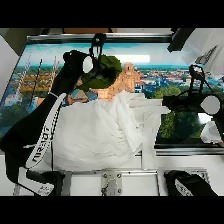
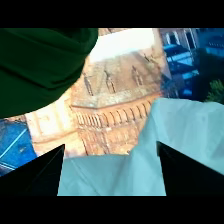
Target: Fold the clothes and pants, and hang the long-sleeved shirts on hangers.
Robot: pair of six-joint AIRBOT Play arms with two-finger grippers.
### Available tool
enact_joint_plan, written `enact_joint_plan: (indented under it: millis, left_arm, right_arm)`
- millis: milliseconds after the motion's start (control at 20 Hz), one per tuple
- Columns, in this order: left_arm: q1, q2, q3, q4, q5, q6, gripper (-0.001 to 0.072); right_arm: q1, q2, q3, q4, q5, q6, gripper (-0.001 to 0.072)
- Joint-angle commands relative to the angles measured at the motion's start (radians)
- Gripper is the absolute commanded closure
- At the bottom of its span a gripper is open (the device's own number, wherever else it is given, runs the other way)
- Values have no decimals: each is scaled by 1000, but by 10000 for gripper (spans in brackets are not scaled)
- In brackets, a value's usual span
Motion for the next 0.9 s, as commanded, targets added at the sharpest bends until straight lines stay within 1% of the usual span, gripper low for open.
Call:
enact_joint_plan:
  millis: [0,150,300,350,400,500,550,700,850]
  left_arm:
    - [-73,74,-92,-24,23,135,82]
    - [-116,15,-42,-26,25,195,82]
    - [-116,-116,129,-38,-38,262,82]
    - [-109,-160,189,-87,-67,303,82]
    - [-96,-197,227,-179,-80,354,82]
    - [-72,-246,230,-334,-88,439,83]
    - [-66,-256,200,-366,-87,453,83]
    - [-71,-261,111,-364,-58,490,82]
    - [-88,-262,95,-364,29,495,82]
  right_arm:
    - [0,-5,0,3,-1,0,692]
    - [1,0,0,3,15,-1,693]
    - [2,18,0,0,69,-24,692]
    - [2,26,0,0,84,-24,692]
    - [2,33,0,0,88,-24,692]
    - [2,42,0,1,88,-23,693]
    - [2,42,0,4,88,-23,692]
    - [2,38,0,5,87,-23,692]
    - [2,37,0,28,88,-23,692]
